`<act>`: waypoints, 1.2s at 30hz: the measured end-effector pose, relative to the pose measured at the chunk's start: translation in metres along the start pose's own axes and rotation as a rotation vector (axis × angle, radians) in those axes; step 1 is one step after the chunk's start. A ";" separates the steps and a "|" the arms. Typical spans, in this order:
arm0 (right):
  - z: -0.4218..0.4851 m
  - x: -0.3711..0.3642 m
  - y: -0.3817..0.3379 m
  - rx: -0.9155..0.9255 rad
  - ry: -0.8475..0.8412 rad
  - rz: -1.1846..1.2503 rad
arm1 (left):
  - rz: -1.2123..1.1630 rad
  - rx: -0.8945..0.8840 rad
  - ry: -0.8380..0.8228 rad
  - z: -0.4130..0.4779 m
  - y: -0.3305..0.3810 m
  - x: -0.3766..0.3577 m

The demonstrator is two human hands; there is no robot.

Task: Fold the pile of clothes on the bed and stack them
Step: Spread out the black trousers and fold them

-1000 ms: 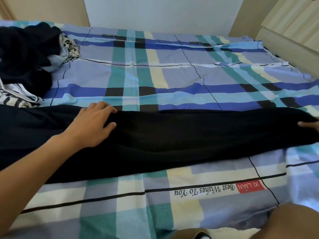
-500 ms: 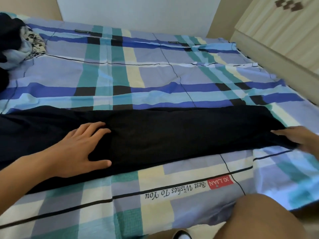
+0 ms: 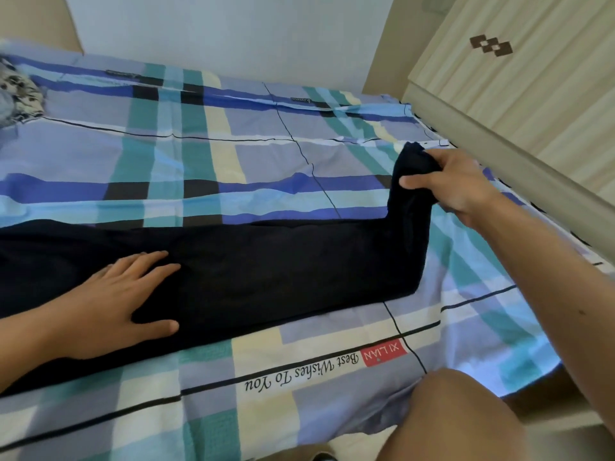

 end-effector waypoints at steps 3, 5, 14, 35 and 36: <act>-0.032 -0.057 -0.065 0.192 -0.077 -0.089 | 0.010 0.017 -0.059 -0.009 0.010 0.010; -0.060 -0.106 -0.089 0.304 -0.207 -0.109 | 0.012 0.016 -0.076 -0.013 0.016 0.015; -0.092 -0.198 -0.023 0.171 -0.478 -0.103 | 0.045 0.021 -0.080 -0.018 0.020 0.022; -0.039 -0.140 0.099 -0.447 -0.368 0.233 | -0.999 0.145 0.273 0.001 0.046 0.059; -0.037 -0.139 0.097 -0.418 -0.381 0.217 | -0.991 0.149 0.346 -0.005 0.039 0.070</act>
Point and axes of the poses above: each hand's wrist, its own z-axis towards the middle knuckle, its own x-axis out of the back of the hand, y = z × x, the point moved 10 cm from there along z, towards the middle knuckle, and after that the axes turned 2 degrees about z, right-handed, at the moved point
